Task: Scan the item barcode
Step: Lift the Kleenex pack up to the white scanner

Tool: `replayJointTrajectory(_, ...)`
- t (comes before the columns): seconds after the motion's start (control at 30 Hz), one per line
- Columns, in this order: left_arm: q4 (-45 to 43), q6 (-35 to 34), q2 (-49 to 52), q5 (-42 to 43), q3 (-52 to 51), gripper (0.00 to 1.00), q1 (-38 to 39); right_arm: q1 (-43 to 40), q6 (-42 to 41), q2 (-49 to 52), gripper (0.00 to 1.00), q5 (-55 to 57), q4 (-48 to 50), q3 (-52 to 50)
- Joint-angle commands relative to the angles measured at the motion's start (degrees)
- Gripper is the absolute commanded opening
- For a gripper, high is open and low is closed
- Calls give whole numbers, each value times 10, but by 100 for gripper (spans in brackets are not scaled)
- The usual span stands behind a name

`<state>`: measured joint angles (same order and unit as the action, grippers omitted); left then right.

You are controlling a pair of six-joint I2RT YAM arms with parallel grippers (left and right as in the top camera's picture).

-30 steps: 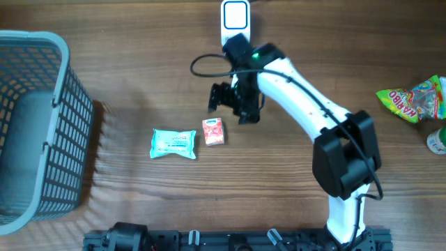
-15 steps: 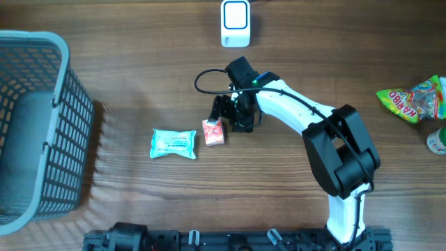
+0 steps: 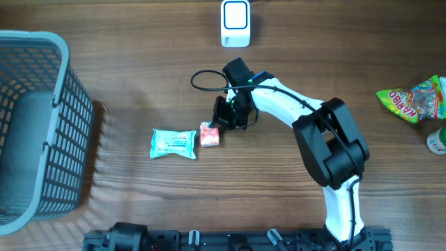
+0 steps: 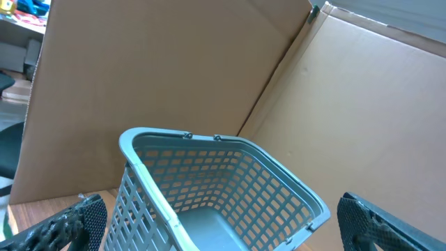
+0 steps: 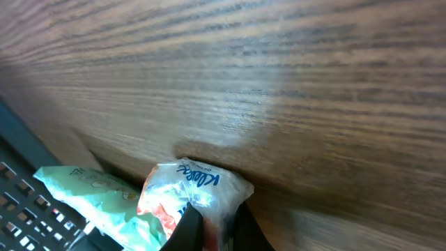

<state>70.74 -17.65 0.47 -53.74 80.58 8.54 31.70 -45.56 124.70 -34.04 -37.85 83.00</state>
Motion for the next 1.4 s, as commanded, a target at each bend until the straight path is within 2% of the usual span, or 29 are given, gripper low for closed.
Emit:
replayJointTrajectory(0.0, -1, 5, -1, 1, -1, 100, 3, -24, 60, 39, 4, 73, -70, -23)
replayJointTrajectory(0.03, -1, 5, -1, 1, -1, 100, 3, -38, 109, 25, 4, 24, -84, -17)
replayJointTrajectory(0.17, -1, 5, -1, 1, -1, 100, 3, -110, 437, -54, 4, -342, -137, 0)
replayJointTrajectory(0.2, -1, 5, -1, 1, -1, 100, 3, -124, 476, -65, 4, -375, -145, 0)
replayJointTrajectory(0.3, -1, 5, -1, 1, -1, 100, 3, -143, 486, -69, 4, -440, -110, -3)
replayJointTrajectory(0.37, -1, 5, -1, 1, -1, 100, 3, -134, 486, -69, 4, -568, -34, -12)
replayJointTrajectory(0.4, -1, 5, -1, 1, -1, 100, 3, -130, 458, -69, 4, -589, 5, -12)
replayJointTrajectory(0.47, -1, 5, -1, 1, -1, 100, 3, -125, 422, -69, 4, -589, 29, -13)
replayJointTrajectory(0.7, -1, 5, -1, 1, -1, 100, 3, -124, 410, -69, 4, -588, 31, -13)
replayJointTrajectory(0.77, -1, 5, -1, 1, -1, 100, 3, -124, 404, -69, 4, -542, 31, -13)
replayJointTrajectory(0.83, -1, 5, -1, 1, -1, 100, 3, -124, 320, -72, 5, -348, 13, -12)
replayJointTrajectory(0.93, -1, 5, -1, 1, -1, 100, 3, -124, 338, -104, 5, -188, -48, -2)
replayJointTrajectory(1.03, -1, 5, -1, 1, -1, 100, 3, -122, 357, -175, 4, -165, -85, 31)
replayJointTrajectory(1.1, -1, 5, -1, 1, -1, 100, 3, -120, 348, -240, 5, -75, -60, 45)
replayJointTrajectory(1.17, -1, 5, -1, 1, -1, 100, 3, -113, 392, -277, 4, 23, -14, 45)
replayJointTrajectory(1.23, -1, 5, -1, 1, -1, 100, 3, -101, 478, -291, 5, 144, 71, 45)
replayJointTrajectory(1.37, -1, 5, -1, 1, -1, 100, 3, -86, 714, -248, 5, 274, 228, 31)
